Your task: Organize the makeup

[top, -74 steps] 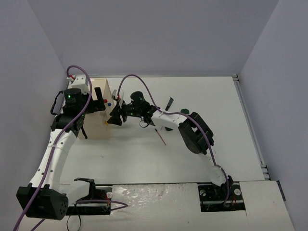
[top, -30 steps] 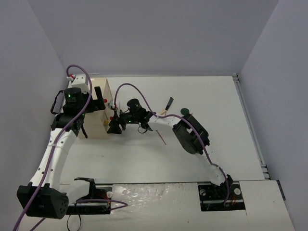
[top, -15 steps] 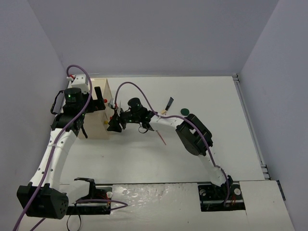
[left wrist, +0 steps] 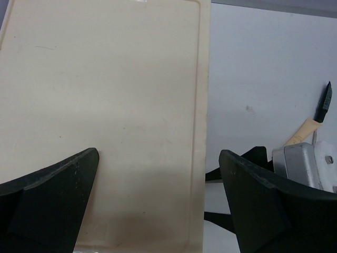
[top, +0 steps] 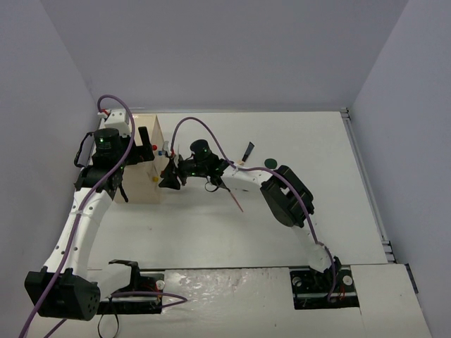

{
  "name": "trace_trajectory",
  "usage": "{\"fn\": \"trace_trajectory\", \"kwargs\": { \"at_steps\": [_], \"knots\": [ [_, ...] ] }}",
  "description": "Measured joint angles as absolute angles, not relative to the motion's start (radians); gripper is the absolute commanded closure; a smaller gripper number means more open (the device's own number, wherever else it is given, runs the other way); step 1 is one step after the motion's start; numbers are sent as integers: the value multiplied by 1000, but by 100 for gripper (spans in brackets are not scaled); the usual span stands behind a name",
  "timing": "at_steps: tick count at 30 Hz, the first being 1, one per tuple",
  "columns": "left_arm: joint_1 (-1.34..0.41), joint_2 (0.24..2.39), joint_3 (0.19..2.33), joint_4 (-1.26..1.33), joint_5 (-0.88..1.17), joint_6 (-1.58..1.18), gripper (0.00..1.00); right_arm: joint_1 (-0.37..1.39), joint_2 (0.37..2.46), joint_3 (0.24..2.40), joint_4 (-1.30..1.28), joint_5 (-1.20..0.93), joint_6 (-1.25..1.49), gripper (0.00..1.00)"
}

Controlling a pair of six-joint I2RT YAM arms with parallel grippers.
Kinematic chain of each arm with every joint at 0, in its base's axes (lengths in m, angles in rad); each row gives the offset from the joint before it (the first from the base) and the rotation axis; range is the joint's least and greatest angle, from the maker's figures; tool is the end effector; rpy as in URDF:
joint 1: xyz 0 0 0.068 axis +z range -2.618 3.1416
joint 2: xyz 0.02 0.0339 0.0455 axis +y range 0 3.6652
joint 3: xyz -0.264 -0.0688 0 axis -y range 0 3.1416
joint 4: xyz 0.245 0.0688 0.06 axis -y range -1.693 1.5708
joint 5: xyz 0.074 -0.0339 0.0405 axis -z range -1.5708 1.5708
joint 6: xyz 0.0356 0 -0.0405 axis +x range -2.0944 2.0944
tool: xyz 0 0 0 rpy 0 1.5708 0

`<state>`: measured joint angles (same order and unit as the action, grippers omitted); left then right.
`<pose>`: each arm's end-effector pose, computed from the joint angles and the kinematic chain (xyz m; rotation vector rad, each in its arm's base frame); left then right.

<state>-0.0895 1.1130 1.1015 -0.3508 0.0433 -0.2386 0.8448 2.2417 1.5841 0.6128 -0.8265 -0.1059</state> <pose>0.2503 -0.0240 0.3687 -0.1156 1.9381 -0.2604 0.3208 0.4008 0.2136 -1.3379 1.1233 1.2151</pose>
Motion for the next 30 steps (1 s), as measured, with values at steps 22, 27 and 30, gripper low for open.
{"fn": "trace_trajectory", "kwargs": {
  "at_steps": [22, 27, 30],
  "knots": [
    [-89, 1118, 1102, -344, 43, -238, 3, 865, 2242, 1627, 629, -819, -201, 61],
    [-89, 1118, 1102, -343, 44, -238, 3, 866, 2243, 1631, 637, -818, -195, 62],
    [-89, 1118, 1102, -343, 44, -238, 3, 865, 2252, 1640, 636, -819, -192, 63]
  ]
}}
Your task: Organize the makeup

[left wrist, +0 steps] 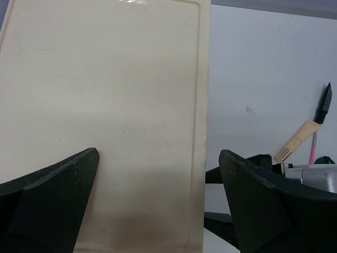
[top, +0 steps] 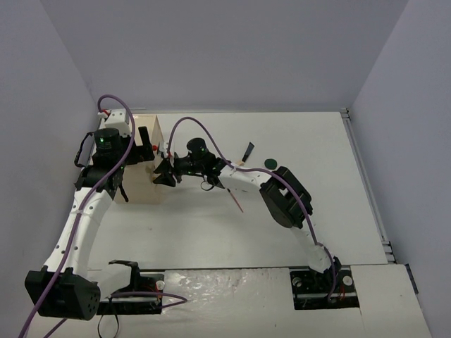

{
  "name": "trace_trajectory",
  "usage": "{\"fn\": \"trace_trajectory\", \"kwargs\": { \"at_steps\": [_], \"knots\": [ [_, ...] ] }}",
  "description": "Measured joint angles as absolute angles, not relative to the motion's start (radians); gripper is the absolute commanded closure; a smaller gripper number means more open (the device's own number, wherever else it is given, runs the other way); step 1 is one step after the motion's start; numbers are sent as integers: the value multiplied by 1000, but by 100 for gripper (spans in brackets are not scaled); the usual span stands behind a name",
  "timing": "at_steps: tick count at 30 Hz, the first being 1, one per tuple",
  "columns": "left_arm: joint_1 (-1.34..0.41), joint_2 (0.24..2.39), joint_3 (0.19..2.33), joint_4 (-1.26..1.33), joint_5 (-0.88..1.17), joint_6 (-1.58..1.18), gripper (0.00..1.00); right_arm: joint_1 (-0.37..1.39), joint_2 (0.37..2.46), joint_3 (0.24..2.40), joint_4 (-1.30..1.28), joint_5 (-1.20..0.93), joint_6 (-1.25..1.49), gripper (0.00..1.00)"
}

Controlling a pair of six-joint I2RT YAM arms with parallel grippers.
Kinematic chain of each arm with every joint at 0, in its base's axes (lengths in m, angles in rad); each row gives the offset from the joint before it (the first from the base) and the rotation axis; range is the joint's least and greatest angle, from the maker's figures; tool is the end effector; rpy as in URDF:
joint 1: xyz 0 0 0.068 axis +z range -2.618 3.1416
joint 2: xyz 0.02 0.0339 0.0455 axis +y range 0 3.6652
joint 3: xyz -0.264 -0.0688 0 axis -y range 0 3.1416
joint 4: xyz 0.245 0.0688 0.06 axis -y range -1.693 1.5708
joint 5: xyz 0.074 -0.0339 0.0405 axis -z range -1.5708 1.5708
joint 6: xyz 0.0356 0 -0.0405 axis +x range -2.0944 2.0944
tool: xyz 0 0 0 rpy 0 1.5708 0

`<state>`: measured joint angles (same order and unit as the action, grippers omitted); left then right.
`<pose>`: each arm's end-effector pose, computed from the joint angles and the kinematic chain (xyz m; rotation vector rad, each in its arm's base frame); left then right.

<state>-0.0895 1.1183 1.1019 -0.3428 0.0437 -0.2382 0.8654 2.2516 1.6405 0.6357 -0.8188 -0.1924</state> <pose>0.2519 -0.0242 0.3684 -0.1147 1.9350 -0.2608 0.3170 0.4124 0.2296 -1.3601 0.9781 1.1450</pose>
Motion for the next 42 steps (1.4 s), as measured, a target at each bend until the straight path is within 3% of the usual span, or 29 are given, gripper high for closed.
{"fn": "trace_trajectory", "kwargs": {
  "at_steps": [6, 15, 23, 42],
  "knots": [
    [-89, 1119, 1102, -343, 44, -238, 3, 866, 2268, 1642, 628, -819, -192, 64],
    [-89, 1121, 1102, -339, 44, -238, 3, 869, 2275, 1642, 619, -819, -189, 74],
    [-89, 1124, 1103, -337, 44, -238, 3, 870, 2275, 1642, 619, -808, -187, 99],
    [-89, 1135, 1110, -333, 44, -238, 3, 796, 2168, 1478, 632, -863, -172, 100]
  ]
}}
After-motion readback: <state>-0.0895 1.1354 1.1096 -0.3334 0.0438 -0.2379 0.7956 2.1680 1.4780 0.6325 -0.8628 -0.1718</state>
